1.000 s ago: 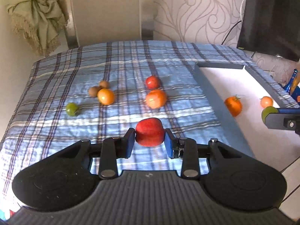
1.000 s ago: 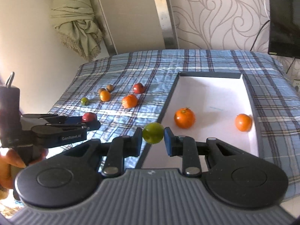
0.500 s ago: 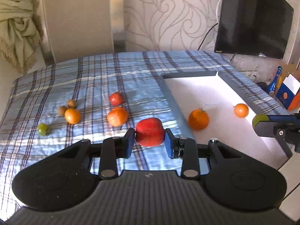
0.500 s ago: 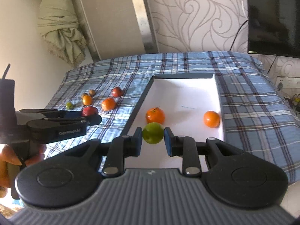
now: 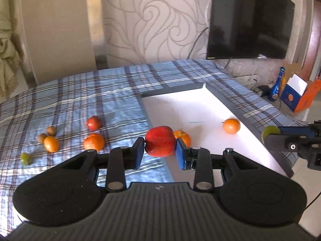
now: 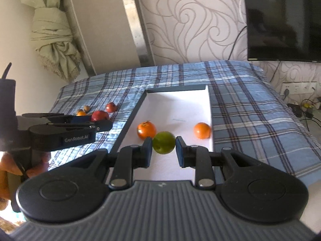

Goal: Organize fruits
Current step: 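Carry the red apple in the left tool and the lime in the right tool to the tray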

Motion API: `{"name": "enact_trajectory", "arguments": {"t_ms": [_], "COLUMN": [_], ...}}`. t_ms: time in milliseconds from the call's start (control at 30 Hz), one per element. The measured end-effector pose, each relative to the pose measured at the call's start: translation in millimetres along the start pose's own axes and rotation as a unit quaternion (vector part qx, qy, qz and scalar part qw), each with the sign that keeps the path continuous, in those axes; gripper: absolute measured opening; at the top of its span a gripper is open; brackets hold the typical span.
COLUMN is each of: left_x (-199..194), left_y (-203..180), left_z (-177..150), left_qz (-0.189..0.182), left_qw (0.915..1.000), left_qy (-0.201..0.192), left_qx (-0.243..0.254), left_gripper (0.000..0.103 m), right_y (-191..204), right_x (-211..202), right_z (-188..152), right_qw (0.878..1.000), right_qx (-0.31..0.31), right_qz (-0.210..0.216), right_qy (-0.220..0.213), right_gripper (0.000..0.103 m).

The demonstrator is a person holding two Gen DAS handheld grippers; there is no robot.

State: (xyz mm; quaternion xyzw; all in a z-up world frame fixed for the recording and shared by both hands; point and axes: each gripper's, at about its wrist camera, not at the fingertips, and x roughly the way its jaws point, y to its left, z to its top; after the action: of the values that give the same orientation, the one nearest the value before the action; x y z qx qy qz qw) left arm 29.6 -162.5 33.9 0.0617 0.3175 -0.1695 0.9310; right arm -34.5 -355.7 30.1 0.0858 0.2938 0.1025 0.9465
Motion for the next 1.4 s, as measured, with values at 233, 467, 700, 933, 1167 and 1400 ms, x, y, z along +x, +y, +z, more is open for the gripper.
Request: {"name": "enact_trajectory", "arguments": {"t_ms": [233,467,700,933,1167,1400], "left_x": [4.8,11.8,19.1,33.0,66.1,96.2], "left_y": [-15.1,-18.2,-19.3,-25.7,-37.6,-42.4], "left_z": [1.9,6.2,21.0,30.4,28.7,33.2], "left_qz": [-0.022,-0.031,-0.038,-0.052,-0.060,-0.066], "left_qw": [0.9996,0.9992,0.9987,0.9976,0.9963,0.9954], "left_qy": [-0.002,-0.004,-0.016,-0.017,0.012,0.027], "left_qx": [0.015,0.024,0.031,0.043,0.060,0.064], "left_gripper": [0.039,0.039,0.039,0.039,0.039,0.039], "right_y": [-5.1,-3.4,-2.6,6.2,6.1,1.3], "right_x": [-4.6,-0.6,5.2,5.1,0.7,-4.3], "right_z": [-1.7,4.5,15.0,20.6,16.9,7.4], "right_qw": [1.000,1.000,1.000,0.999,0.999,0.998], "right_qx": [0.001,-0.008,-0.018,-0.043,-0.038,-0.021], "right_qz": [-0.013,-0.015,-0.015,-0.018,-0.032,-0.050], "right_qy": [-0.003,-0.009,-0.018,-0.026,-0.022,-0.010], "right_gripper": [0.028,0.028,0.028,0.028,0.028,0.028]}}
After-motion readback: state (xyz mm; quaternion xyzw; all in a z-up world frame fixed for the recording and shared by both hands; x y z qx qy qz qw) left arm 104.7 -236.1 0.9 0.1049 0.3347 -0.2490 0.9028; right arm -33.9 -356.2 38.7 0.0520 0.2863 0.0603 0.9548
